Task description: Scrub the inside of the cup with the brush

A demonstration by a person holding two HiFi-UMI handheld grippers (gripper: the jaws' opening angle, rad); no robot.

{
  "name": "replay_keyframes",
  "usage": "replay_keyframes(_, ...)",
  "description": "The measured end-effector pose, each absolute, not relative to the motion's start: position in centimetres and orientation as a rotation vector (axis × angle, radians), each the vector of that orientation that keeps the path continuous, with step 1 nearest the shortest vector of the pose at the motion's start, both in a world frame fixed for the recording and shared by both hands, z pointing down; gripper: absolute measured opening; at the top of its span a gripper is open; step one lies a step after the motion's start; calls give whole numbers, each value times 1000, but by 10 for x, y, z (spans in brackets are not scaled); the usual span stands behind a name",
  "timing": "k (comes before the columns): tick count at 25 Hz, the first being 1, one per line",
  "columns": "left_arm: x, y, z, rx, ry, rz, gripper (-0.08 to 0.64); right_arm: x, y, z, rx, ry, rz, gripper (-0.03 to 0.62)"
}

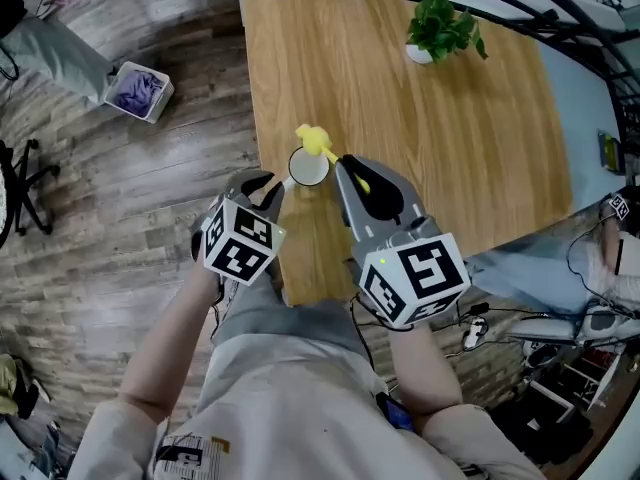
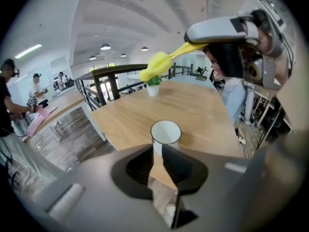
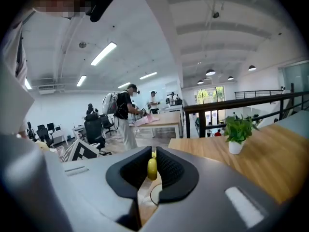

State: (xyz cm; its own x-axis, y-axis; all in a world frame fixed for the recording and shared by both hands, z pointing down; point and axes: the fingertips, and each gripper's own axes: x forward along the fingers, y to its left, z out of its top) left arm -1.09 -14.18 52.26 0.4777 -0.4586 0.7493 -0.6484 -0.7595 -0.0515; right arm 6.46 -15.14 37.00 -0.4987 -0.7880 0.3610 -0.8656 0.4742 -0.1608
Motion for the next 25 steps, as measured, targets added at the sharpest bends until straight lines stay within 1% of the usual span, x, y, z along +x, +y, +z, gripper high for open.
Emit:
replay_keyframes(5,-25,-140,441,2542,-1078,947,11,75,-136,303,1570,-2541,341,34)
replay_keyframes(12,-21,-127,313,2695,-1131,692,6,97,-99,197,1726,-2619,127,34)
replay_keyframes(18,-34,-105,201,2832,-1216,434,3,105,-61,119,1822,-2634,-83,34)
replay_keyframes(22,-46,-83,144,2882,-1265,270,3,99,-25,76,1821,-2647,-213,34)
replay_keyframes(25,-60,-71,115,2934,-1309,222,3,89,-5,52,1833,-2658,-321,34)
